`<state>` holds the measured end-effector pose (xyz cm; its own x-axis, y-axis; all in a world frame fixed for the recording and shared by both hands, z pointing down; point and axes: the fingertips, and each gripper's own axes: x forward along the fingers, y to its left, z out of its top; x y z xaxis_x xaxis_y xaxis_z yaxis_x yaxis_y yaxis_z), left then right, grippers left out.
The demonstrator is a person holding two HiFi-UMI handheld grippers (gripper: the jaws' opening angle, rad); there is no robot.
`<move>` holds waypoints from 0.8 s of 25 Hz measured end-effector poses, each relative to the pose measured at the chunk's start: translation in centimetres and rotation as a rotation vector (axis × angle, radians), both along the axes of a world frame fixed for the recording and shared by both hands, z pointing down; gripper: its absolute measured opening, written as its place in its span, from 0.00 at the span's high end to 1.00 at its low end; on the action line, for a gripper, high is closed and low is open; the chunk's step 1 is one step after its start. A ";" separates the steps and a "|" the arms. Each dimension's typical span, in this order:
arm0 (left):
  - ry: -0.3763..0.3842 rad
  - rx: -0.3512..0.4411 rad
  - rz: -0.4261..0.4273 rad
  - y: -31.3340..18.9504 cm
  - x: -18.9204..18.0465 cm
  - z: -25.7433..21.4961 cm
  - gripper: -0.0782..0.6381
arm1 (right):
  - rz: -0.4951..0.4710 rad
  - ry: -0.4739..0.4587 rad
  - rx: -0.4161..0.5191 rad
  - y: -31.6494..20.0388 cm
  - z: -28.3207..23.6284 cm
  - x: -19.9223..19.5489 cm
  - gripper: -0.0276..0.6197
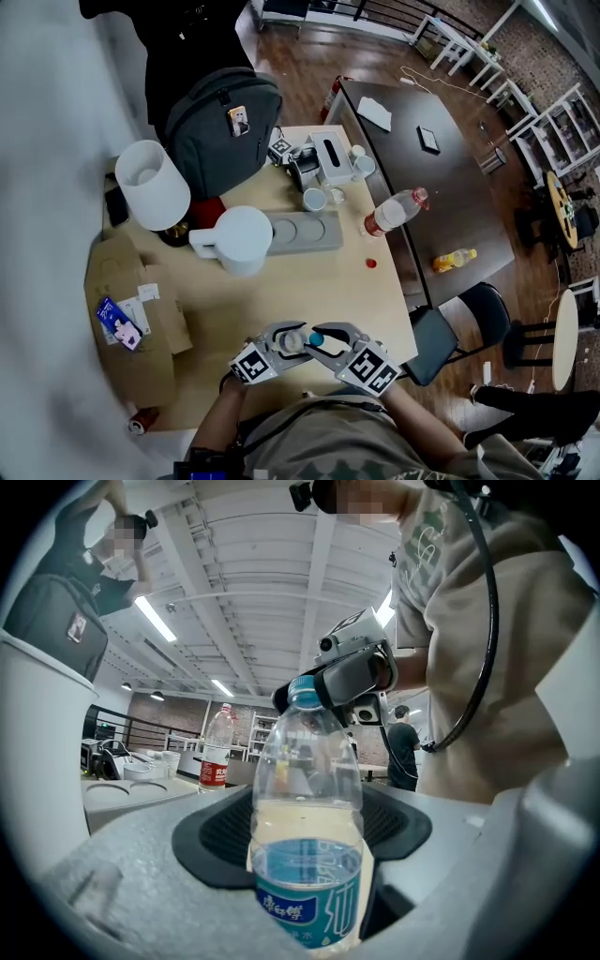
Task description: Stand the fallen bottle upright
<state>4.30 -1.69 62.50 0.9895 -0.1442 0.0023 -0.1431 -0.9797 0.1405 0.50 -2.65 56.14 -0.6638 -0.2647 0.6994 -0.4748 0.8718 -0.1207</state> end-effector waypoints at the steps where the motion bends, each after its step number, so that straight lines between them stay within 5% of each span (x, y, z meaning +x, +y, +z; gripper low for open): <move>1: 0.003 -0.002 -0.002 0.0 0.0 0.0 0.42 | -0.003 0.002 0.000 0.0 0.0 0.0 0.72; 20: 0.024 -0.037 0.015 0.2 0.0 0.5 0.40 | 0.006 0.014 0.003 0.4 -0.2 1.1 0.72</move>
